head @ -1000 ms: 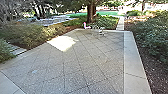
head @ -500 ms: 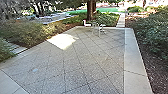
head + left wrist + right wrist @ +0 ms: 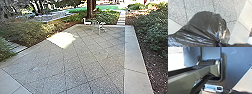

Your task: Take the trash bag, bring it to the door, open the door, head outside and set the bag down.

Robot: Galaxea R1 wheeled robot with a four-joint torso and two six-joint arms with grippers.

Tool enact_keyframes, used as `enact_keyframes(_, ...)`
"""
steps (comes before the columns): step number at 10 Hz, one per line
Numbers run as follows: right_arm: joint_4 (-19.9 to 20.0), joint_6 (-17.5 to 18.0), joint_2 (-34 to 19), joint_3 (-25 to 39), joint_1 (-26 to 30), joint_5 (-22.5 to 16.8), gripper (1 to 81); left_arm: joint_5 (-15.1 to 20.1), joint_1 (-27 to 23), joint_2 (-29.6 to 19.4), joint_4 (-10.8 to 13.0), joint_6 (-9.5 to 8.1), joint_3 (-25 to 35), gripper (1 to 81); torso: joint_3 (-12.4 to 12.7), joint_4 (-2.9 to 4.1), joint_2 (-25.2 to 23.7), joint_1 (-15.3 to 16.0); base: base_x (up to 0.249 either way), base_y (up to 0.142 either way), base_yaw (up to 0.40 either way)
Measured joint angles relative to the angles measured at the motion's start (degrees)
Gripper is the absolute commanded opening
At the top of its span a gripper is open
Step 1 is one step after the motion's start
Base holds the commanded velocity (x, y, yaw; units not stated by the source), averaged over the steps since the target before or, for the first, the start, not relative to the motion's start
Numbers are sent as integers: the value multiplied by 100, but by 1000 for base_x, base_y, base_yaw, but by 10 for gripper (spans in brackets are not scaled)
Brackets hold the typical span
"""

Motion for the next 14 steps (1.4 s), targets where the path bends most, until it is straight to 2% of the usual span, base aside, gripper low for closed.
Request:
enact_keyframes(2, 23, 52, -17, -2, 80, 41, 811, 243, -473, 135, -85, -2, -90, 10, -376, 0, 5, 6, 0, 0, 0)
enact_keyframes(4, 26, 59, -24, -5, 127, 41, 811, 482, -719, 343, -201, 0, -93, 10, -494, 0, 7, 6, 0, 0, 0)
enact_keyframes(8, 28, 59, -30, -6, 122, 38, 811, 942, -1246, 386, -452, -2, -160, 10, -498, 0, 11, 9, 0, 0, 0)
enact_keyframes(11, 28, 59, -30, -6, 122, 35, 811, 1030, -1331, 384, -597, 0, -160, 10, -500, 0, 11, 9, 0, 0, 0)
enact_keyframes(12, 28, 61, -30, -6, 122, 38, 811, 1135, -1367, 384, -610, 59, -160, 811, -500, 0, 11, 9, 0, 0, 0)
enact_keyframes(13, 28, 59, -33, -6, 122, 38, 811, 1211, -1430, 384, -664, -20, -154, 811, -500, 0, 11, 9, 0, 0, 0)
enact_keyframes(14, 28, 59, -33, -6, 121, 49, 811, 1213, -1482, 382, -664, -6, -148, 811, -502, 0, 11, 9, 0, 0, 0)
